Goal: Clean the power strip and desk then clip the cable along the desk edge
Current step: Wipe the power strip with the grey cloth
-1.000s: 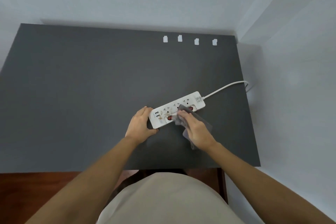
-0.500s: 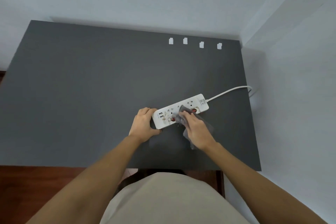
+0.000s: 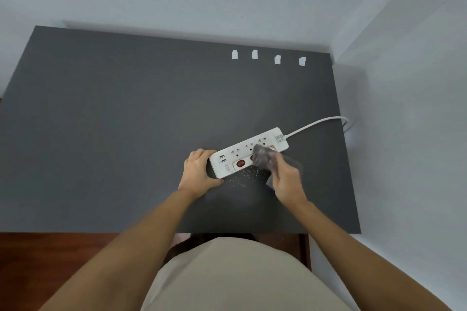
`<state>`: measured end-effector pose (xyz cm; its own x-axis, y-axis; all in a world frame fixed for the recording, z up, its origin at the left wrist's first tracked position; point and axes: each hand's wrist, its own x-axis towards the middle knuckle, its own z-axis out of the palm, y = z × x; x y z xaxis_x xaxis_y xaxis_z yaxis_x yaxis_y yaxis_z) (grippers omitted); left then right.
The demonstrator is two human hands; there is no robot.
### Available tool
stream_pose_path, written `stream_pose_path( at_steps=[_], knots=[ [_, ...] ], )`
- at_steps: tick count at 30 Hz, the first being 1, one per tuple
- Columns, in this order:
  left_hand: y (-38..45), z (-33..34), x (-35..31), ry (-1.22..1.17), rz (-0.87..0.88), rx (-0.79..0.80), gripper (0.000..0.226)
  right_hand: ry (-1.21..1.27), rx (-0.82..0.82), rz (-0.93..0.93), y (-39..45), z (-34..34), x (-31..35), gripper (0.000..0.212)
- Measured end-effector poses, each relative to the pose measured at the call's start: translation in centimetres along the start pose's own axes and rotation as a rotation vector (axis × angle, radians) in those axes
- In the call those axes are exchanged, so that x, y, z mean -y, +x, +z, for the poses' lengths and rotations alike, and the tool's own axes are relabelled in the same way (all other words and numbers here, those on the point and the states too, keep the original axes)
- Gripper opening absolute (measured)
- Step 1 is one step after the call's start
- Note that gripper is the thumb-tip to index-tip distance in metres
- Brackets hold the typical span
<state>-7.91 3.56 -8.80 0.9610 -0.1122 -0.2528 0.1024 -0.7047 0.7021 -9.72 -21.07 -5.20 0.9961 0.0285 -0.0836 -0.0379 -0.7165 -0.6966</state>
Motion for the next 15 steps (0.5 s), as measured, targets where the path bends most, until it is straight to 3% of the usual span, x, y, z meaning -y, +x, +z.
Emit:
stream_pose_path(
  at_steps=[1,3,6,8,10,13,15],
  knots=[
    [0.0,0.0,0.0,-0.002,0.0,-0.002,0.072,0.015,-0.124,0.02,0.5,0.1,0.6,0.025],
    [0.0,0.1,-0.1,-0.005,-0.005,0.002,0.072,0.077,-0.137,-0.013,1.6,1.6,3.2,0.036],
    [0.0,0.0,0.1,0.006,0.005,-0.004,0.073,-0.036,0.263,-0.213,1.8,5.3,5.2,0.046],
    [0.1,-0.1,0.2,0.019,0.012,-0.004,0.073,-0.166,0.391,-0.335,1.6,5.6,3.7,0.057],
    [0.2,-0.1,0.1,0.013,0.005,-0.007,0.074,-0.165,0.271,-0.291,2.1,3.9,1.1,0.065],
    [0.1,0.1,-0.1,-0.006,0.001,-0.011,0.073,-0.194,-0.013,0.03,3.6,1.4,-1.8,0.066],
    [0.0,0.3,-0.1,-0.016,-0.001,-0.019,0.073,-0.17,-0.096,0.162,4.2,1.9,-0.3,0.064]
  ],
)
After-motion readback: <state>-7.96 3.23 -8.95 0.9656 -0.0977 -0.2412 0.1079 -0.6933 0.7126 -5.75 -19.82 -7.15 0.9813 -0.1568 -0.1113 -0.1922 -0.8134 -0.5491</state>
